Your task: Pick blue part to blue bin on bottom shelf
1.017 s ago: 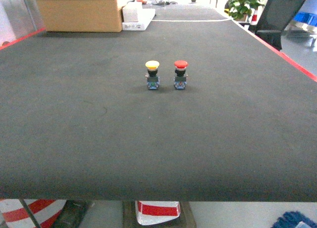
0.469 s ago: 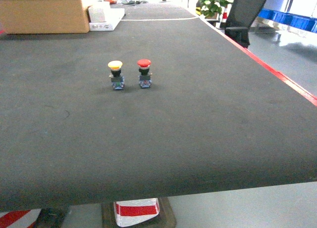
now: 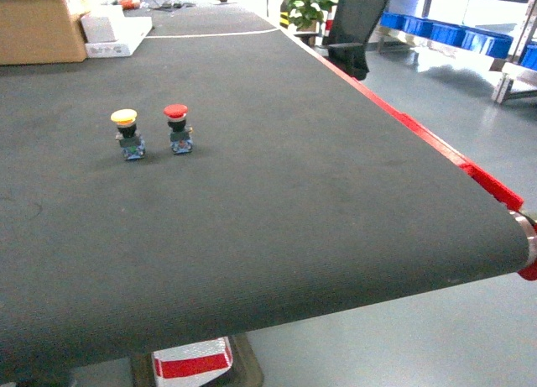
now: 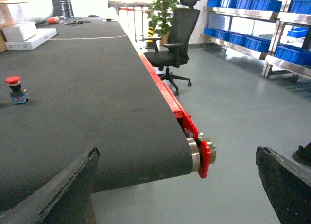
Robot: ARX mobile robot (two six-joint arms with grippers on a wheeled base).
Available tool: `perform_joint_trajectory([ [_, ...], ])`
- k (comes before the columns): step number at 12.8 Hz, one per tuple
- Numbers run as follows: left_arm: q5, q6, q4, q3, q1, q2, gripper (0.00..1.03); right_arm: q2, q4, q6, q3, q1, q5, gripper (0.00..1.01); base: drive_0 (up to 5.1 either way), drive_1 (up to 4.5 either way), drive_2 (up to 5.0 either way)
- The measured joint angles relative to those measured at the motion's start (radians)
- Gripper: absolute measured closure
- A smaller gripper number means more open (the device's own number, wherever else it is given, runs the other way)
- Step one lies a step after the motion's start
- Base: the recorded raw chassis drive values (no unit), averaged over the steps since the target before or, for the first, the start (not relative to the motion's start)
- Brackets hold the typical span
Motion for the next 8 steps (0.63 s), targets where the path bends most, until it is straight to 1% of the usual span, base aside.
perform_joint_trajectory([
  [8, 0.000, 0.000, 0.000, 0.000, 0.000, 0.001, 0.59, 0.000, 0.000, 0.000, 0.000, 0.000, 0.000, 0.03, -1.6, -1.62, -1.6],
])
